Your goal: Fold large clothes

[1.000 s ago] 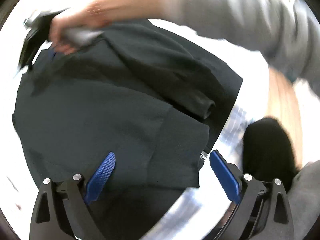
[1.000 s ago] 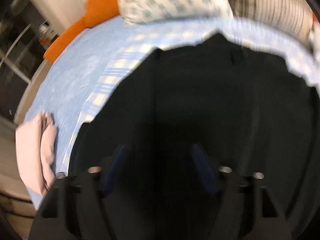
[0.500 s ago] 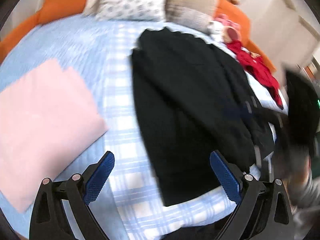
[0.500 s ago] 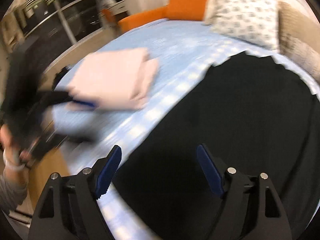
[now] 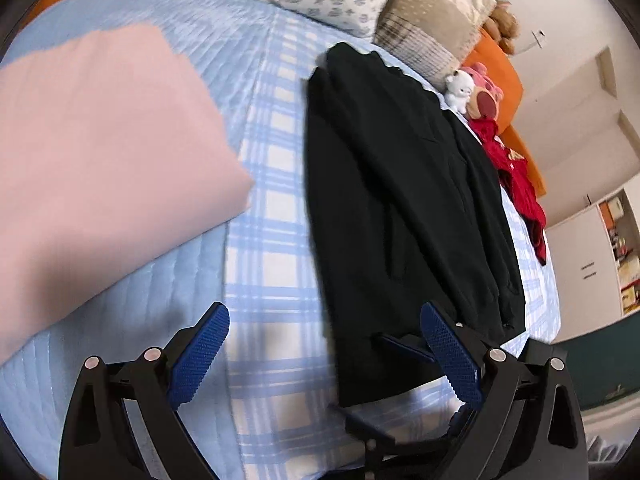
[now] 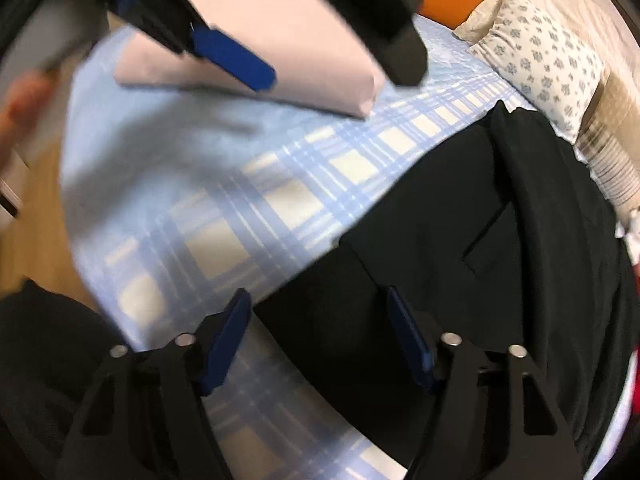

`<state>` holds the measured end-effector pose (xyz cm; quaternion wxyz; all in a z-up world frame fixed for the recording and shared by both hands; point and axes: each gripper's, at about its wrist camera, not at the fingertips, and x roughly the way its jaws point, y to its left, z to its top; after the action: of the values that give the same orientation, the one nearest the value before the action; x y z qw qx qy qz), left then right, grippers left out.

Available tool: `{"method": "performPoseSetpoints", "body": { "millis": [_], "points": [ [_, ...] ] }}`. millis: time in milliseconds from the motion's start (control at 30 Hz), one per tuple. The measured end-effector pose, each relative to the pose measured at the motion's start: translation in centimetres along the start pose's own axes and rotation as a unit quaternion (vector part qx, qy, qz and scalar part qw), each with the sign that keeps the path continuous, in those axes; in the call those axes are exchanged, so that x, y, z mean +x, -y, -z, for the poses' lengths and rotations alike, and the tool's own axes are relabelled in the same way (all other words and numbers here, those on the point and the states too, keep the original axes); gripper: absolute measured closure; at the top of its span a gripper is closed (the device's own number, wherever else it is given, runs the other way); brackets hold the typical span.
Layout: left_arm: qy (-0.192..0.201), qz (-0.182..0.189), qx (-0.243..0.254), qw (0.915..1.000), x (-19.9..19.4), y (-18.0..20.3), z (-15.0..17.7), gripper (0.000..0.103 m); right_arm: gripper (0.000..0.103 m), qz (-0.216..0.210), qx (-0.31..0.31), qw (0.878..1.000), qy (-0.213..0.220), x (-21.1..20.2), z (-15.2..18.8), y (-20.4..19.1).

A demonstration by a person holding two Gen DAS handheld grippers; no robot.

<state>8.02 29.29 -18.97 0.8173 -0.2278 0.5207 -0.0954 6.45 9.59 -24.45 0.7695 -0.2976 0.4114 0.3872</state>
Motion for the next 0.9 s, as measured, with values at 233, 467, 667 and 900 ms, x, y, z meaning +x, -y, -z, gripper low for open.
{"method": "performPoseSetpoints", "body": {
  "millis": [233, 467, 667, 900],
  "points": [
    [-0.01, 0.017, -0.018, 0.9996, 0.8, -1.2, -1.2, 0.006, 0.072, -0.034, 0.058, 0.998, 0.014, 0.0, 1.0, 2.2],
    [-0.004, 0.065, -0.019, 0.9977, 3.3, 0.6, -7.9, 0.006, 0.087, -0.126, 0.171, 0.976, 0.043, -2.1, 2.3, 6.6],
    [0.031, 0.02, -0.024, 0.999, 8.4, 1.0, -15.4, 0.006, 0.087, -0.203, 0.246, 0.942, 0.102, -4.6, 3.6, 10.7],
    [-0.017, 0.08, -0.098, 0.9919, 15.4, 0.1, -19.4, 0.006, 0.087, -0.262, 0.31, 0.9, 0.161, -8.0, 6.4, 15.2]
  ]
}}
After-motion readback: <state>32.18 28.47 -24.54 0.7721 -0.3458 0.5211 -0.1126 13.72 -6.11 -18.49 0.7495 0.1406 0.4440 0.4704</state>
